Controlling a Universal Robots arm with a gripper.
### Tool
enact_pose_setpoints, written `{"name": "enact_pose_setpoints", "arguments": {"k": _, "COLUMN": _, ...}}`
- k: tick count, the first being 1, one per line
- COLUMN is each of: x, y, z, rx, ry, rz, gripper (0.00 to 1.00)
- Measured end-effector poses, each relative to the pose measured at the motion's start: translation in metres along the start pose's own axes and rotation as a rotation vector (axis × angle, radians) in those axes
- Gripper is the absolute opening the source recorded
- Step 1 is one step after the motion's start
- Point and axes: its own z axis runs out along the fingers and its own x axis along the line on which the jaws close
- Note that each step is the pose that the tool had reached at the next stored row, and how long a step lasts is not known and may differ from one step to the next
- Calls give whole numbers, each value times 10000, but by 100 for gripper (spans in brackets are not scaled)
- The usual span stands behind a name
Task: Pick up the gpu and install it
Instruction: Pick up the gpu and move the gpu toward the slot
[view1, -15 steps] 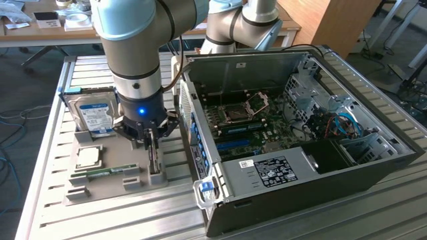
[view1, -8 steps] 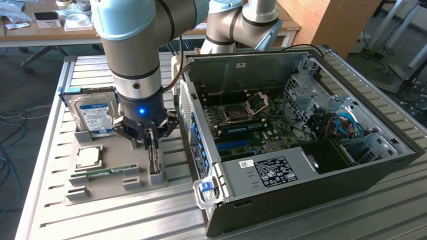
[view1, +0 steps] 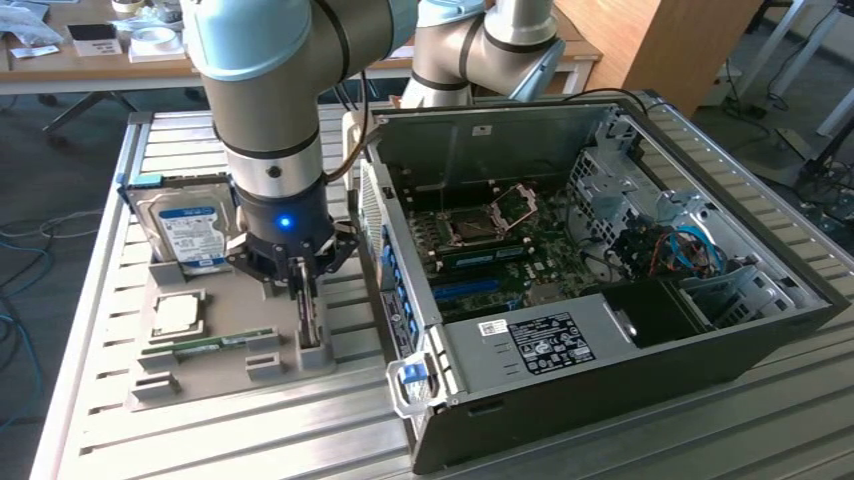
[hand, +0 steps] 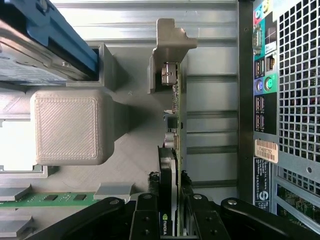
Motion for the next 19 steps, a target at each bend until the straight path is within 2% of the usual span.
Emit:
{"name": "enact_pose_setpoints", "arguments": {"k": 4, "x": -1, "y": 0, "z": -2, "rx": 1, "ry": -2, "rz": -1, "gripper": 27}}
{"name": "enact_pose_setpoints", "arguments": {"k": 7, "x": -2, "y": 1, "z": -56, "rx": 11, "ry": 1, "rz": -1, "gripper": 27}}
{"name": "enact_pose_setpoints", "arguments": {"k": 19, "x": -14, "y": 18, "z": -576, "rx": 26, "ry": -1, "rz": -1, "gripper": 27}}
